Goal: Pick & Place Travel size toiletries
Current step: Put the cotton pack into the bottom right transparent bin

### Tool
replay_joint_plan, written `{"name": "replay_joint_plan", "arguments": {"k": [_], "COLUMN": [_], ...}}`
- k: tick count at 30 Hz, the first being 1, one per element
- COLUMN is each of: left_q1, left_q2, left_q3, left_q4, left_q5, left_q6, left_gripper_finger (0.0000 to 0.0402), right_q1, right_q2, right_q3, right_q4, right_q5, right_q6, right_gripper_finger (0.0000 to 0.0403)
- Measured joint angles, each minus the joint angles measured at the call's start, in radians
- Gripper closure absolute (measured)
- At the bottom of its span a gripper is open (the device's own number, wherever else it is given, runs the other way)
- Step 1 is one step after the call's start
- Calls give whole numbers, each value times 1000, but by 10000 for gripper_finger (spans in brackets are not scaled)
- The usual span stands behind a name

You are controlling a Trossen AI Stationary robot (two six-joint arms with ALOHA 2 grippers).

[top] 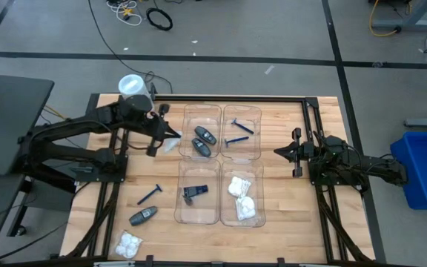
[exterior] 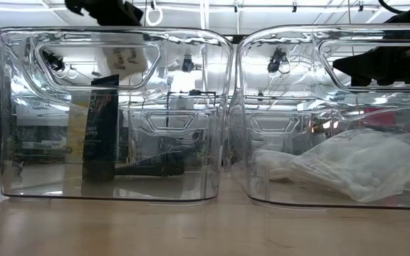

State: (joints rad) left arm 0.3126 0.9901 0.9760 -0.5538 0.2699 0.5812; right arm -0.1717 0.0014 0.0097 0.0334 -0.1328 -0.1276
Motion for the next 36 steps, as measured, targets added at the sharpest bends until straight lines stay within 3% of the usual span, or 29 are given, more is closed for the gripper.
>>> {"name": "replay_joint_plan", "arguments": {"k": [8, 17, 28, 36], "left_q1": [-34, -41, -124, -151], "left_q2": [71, 111, 111, 110], "left_q3": [0, 41, 42, 42], "left_q4": [164, 173, 180, 181], "left_q5": [38, 26, -320, -348], "left_q6": [-58, -72, -131, -137], "left_gripper_finger": [400, 400, 400, 400], "right_q1": [0, 0, 0, 0], "right_q2": [0, 0, 0, 0], "right_q3": [0, 0, 0, 0], "right_q4": [0, 0, 0, 0], "right_q5": [1, 1, 1, 0], "right_q6": [0, 0, 0, 0], "right_gripper_finger": [389, 389, 389, 389]}}
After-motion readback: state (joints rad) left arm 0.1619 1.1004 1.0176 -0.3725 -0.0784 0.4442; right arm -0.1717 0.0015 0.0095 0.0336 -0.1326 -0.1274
